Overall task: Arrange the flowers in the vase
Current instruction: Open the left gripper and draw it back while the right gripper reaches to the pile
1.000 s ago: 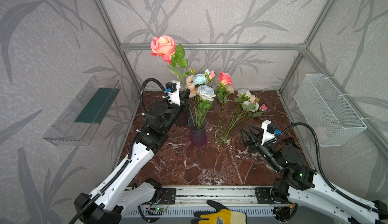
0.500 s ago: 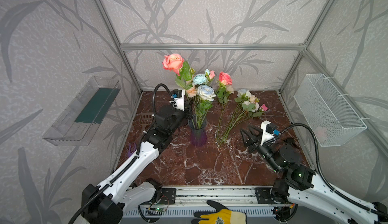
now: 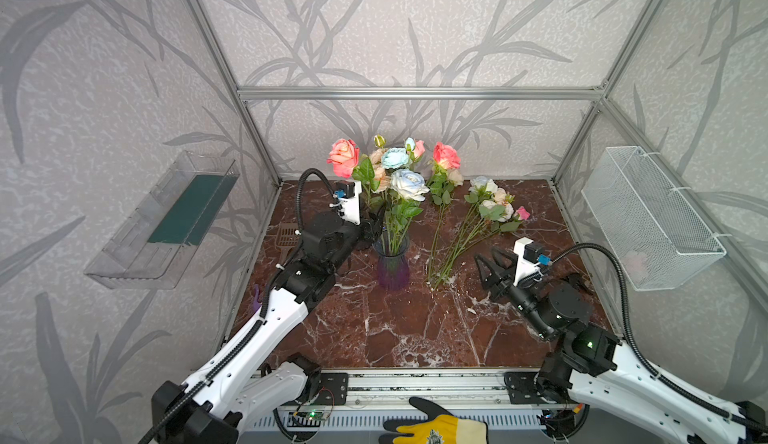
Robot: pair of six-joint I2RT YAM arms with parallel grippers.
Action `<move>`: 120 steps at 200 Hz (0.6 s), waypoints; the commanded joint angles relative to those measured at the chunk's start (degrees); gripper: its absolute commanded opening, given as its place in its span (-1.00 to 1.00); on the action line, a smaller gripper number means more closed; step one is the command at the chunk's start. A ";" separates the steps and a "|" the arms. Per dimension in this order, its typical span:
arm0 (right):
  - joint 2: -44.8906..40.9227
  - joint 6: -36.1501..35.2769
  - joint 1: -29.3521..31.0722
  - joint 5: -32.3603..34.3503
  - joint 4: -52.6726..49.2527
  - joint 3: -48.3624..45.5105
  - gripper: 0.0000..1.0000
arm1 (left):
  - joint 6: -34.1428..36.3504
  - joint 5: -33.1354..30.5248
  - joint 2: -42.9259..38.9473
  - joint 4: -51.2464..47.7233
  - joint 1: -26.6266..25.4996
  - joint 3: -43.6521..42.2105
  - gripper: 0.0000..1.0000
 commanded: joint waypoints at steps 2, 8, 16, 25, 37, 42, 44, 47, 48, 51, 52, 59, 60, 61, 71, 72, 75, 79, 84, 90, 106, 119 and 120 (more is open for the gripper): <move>1.49 1.27 -1.38 -0.59 -0.89 1.16 0.03 | -1.84 0.45 -4.12 -10.02 0.01 1.69 0.26; 2.04 1.73 -1.91 -0.64 -1.47 1.49 0.03 | -1.73 0.89 -5.06 -11.71 -0.03 1.82 0.28; 2.78 2.34 -2.63 -0.89 -2.15 1.93 0.03 | -2.13 0.97 -5.98 -14.32 -0.03 2.11 0.32; 3.70 3.40 -3.75 -1.33 -3.01 2.50 0.03 | -2.07 1.74 -6.89 -16.95 -0.03 2.63 0.33; 5.10 4.95 -5.58 -2.47 -4.06 3.44 0.03 | -1.73 2.57 -7.68 -20.16 -0.03 3.43 0.32; 5.80 5.88 -6.48 -2.86 -4.89 3.90 0.03 | -1.69 2.67 -8.07 -21.31 -0.01 3.65 0.33; 6.13 6.31 -6.87 -2.99 -5.13 4.15 0.03 | -1.61 2.76 -8.27 -21.69 -0.02 3.75 0.33; 6.48 6.89 -7.40 -3.21 -5.66 4.43 0.03 | -1.50 2.85 -8.50 -22.31 -0.02 3.72 0.32; 6.68 7.15 -7.64 -3.43 -5.77 4.55 0.03 | -1.44 2.90 -8.61 -22.51 0.02 3.72 0.33; 7.15 7.69 -8.16 -3.75 -6.21 4.75 0.02 | -1.32 2.96 -9.00 -23.01 -0.02 3.66 0.32; 7.32 7.90 -8.33 -3.88 -6.31 4.84 0.02 | -1.31 2.96 -9.13 -23.13 -0.02 3.65 0.33; 8.53 9.30 -9.81 -4.69 -7.34 5.50 0.01 | -1.25 3.03 -10.00 -24.16 0.00 3.48 0.33; 8.72 9.54 -9.99 -4.87 -7.49 5.61 0.01 | -1.23 3.04 -10.11 -24.27 -0.01 3.42 0.32; 8.90 9.71 -10.25 -4.96 -7.69 5.71 0.01 | -1.21 3.00 -10.21 -24.33 -0.02 3.39 0.33; 11.01 11.50 -12.18 -6.01 -9.42 6.93 -0.01 | -1.03 3.39 -11.79 -25.08 -0.03 2.78 0.33; 11.32 11.66 -12.32 -6.19 -9.63 7.08 -0.01 | -1.03 3.39 -11.97 -25.13 0.02 2.72 0.33; 12.16 11.99 -12.95 -6.54 -10.28 7.60 -0.02 | -1.03 3.30 -12.50 -25.24 0.03 2.49 0.33; 13.38 12.50 -13.77 -7.09 -11.10 8.22 -0.03 | -1.15 3.09 -13.31 -25.44 -0.01 2.10 0.33; 14.95 12.70 -14.65 -7.60 -12.19 9.14 -0.04 | -1.35 2.79 -14.46 -25.67 -0.03 1.54 0.33; 16.90 12.77 -15.48 -7.71 -13.68 10.26 -0.06 | -1.74 2.33 -15.85 -25.70 -0.03 0.80 0.33; 22.48 12.95 -17.95 -8.32 -16.96 13.24 -0.07 | -3.75 0.96 -20.47 -24.37 -0.03 -2.58 0.33; 26.90 13.23 -20.11 -8.74 -18.64 15.20 -0.12 | -6.68 -1.10 -24.53 -21.54 -0.02 -6.65 0.33; 27.22 13.27 -20.32 -8.74 -18.76 15.34 -0.12 | -6.93 -1.40 -24.89 -21.30 -0.03 -6.96 0.32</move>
